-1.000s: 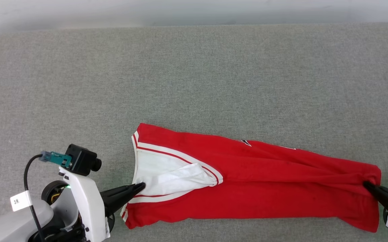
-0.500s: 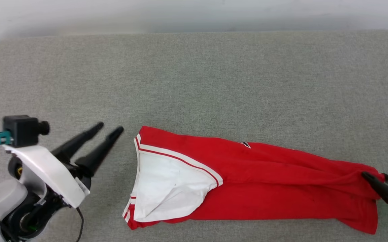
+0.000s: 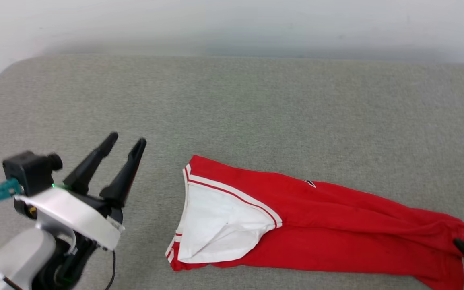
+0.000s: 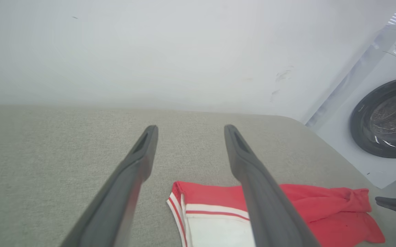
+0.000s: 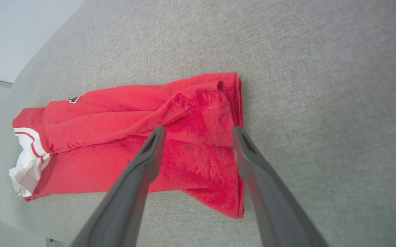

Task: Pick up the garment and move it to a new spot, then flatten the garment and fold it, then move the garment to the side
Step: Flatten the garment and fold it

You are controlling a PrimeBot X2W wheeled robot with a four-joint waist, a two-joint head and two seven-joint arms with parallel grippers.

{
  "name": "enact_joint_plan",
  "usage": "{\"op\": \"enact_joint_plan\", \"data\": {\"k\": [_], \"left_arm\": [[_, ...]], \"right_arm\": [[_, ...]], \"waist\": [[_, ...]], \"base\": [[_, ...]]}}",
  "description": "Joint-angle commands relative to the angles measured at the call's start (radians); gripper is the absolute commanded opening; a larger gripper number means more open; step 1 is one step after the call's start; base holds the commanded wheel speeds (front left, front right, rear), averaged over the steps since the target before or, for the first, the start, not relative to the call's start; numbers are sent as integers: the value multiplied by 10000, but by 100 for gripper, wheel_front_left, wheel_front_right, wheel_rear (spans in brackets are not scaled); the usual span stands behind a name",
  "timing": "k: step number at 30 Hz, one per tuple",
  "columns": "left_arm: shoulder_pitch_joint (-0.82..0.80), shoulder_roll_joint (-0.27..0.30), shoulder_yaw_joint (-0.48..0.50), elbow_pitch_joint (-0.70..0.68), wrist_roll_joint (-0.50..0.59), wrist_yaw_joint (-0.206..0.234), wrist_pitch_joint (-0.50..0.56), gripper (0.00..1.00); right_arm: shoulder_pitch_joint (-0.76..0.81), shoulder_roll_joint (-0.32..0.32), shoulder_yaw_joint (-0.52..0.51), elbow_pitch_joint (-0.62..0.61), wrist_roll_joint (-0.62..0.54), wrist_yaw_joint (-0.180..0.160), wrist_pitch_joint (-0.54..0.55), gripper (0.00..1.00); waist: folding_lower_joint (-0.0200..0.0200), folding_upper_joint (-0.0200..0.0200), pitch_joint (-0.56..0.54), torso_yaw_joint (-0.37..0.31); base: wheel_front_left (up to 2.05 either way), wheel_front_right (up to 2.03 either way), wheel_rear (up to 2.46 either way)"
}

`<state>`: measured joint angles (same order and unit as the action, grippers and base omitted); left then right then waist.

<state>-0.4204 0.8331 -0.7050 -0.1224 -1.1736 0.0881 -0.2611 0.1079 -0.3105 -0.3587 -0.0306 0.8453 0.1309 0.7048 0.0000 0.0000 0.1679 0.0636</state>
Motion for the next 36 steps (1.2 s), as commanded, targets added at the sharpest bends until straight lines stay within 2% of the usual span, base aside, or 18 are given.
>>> {"op": "enact_joint_plan", "data": {"k": [1,7,16,20,29,36], "left_arm": [[440,-174,163,79,305,-65,-39,100],[1468,-842,935,164,1119,-378,-42,100],[2540,-1723,1783,428,2519,-454,-43,100],[2908,-2166,2012,491,2911,-596,-44,100],[3214,-2781,2490,757,3619,-978,-43,100],[3560,-3145,2650,1127,4019,-1254,-43,100]], "right_arm": [[210,94,-72,14,-22,-6,-23,100],[524,270,-257,467,-446,-6,-194,100],[48,116,-169,1632,-503,-6,-381,100],[-276,-84,60,2317,-563,-6,-529,100],[-877,-583,579,3731,-411,-6,-732,100],[-1076,-612,1396,4581,-43,-7,-961,100]], "waist": [[0,0,-201,192],[0,0,-525,428],[0,0,-860,573],[0,0,-885,642],[0,0,-851,848],[0,0,-919,859]], "base": [[0,0,0],[0,0,0],[0,0,0],[0,0,0],[0,0,0],[0,0,0]]}}
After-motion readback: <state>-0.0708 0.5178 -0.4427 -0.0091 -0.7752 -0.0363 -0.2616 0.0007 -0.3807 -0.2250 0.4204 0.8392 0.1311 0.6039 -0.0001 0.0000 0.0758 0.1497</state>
